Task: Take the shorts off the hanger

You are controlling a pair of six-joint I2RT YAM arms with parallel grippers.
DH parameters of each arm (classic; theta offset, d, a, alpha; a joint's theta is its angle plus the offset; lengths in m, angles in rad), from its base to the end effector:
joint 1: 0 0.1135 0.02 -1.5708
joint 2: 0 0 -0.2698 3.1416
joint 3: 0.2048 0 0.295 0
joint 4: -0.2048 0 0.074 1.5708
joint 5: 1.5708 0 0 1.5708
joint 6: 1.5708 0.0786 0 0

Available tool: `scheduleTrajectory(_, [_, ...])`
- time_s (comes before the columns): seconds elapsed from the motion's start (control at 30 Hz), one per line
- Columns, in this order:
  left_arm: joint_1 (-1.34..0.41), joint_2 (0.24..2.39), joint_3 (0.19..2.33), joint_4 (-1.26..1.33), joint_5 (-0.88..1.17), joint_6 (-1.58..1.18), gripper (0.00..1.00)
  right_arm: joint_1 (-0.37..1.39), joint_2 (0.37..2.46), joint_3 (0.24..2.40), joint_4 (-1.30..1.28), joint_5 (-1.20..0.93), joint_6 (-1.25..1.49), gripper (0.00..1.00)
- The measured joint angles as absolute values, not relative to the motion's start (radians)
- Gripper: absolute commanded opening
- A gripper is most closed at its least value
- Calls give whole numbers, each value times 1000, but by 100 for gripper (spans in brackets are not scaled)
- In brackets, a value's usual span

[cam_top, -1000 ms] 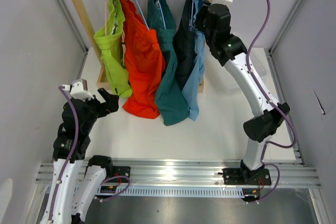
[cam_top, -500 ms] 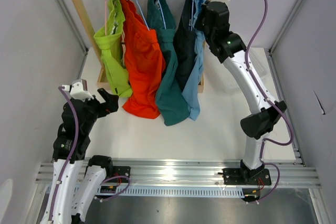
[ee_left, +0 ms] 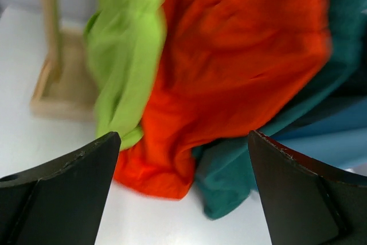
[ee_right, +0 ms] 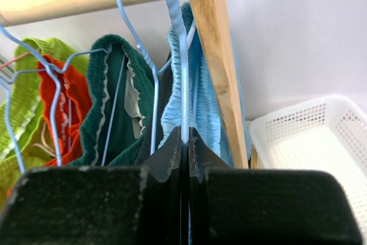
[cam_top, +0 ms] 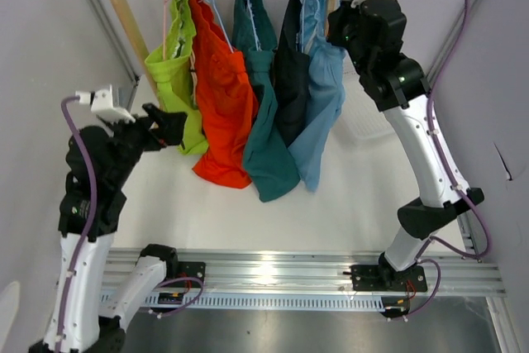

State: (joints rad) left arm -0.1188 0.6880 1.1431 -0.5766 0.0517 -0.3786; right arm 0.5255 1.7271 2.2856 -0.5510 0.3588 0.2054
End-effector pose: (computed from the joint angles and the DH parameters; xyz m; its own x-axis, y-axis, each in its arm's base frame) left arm 0.1941 -0.0273 0.4472 -0.1744 -0.3509 -0.9200 0.1128 0.9211 -0.3727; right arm 0.3796 0.1882 0.5851 -0.0275 0.2048 -0.9784 -0.1638 0.9646 0.2065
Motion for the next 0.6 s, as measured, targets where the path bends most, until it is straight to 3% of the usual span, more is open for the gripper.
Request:
scheduleTrajectory(0.1, [-228,808,1303,-555,86,-356,99,527,1682,2265,-556,358,212,0])
scheduleTrajectory(0.3, [-760,1079,1618,-554,9,-252,99,625,1587,2193,-575,486,232,0])
scheduleTrajectory(0.4, [-1014,1185,1640,-517,-56,-218,99,729,1544,2149,-583,610,226,0])
scheduleTrajectory(0.6, [-1265,1357,1576,-419,-152,-200,99,904,1425,2040,-611,810,197,0])
